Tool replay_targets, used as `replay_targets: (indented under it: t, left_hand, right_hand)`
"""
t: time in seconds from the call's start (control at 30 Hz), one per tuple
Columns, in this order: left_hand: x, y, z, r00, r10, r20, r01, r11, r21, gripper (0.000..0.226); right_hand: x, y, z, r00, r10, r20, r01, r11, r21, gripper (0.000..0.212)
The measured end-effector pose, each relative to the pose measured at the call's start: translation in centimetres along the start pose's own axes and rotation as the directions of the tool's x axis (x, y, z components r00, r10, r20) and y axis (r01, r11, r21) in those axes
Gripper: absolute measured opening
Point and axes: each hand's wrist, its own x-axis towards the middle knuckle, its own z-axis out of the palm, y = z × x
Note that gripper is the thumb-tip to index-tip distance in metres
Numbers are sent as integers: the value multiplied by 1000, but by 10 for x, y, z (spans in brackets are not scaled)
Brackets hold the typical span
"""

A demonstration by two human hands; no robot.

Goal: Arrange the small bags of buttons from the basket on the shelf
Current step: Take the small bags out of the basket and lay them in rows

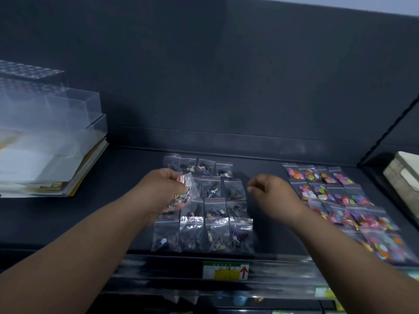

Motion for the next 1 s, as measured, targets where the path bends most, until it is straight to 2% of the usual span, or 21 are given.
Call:
replay_targets:
  t: [0.1,0.23,0.43,0.63,0.73,0.83,1.0]
  left_hand:
    - [6,3,-2,999,18,-27,-18,1000,12,10]
    - [15,9,-3,997,29,-65,-28,999,19,12]
    - [35,19,1,990,47,-131,-46,999,15,13]
    - [47,29,10,989,16,-148,-21,999,-29,15]
    - [50,32,13,990,16,-141,-21,999,-34,13]
    - [53,34,12,989,13,-147,-21,998,-51,15]
    - [58,30,3,981,5,-196,-17,998,-59,15]
  right_hand:
    - [31,1,3,999,-40,14,41,998,-47,17]
    - [74,0,13,988,-94,122,106,990,-92,25]
    - [113,17,37,912,-262,316,341,911,-231,41]
    - [127,25,28,885,-335,323,424,867,-263,44]
    - [128,22,26,897,-342,282,404,891,-205,36]
    - [128,7,25,890,-391,235,430,890,-148,39]
    - [128,-24,42,795,-447,410,565,792,-232,56]
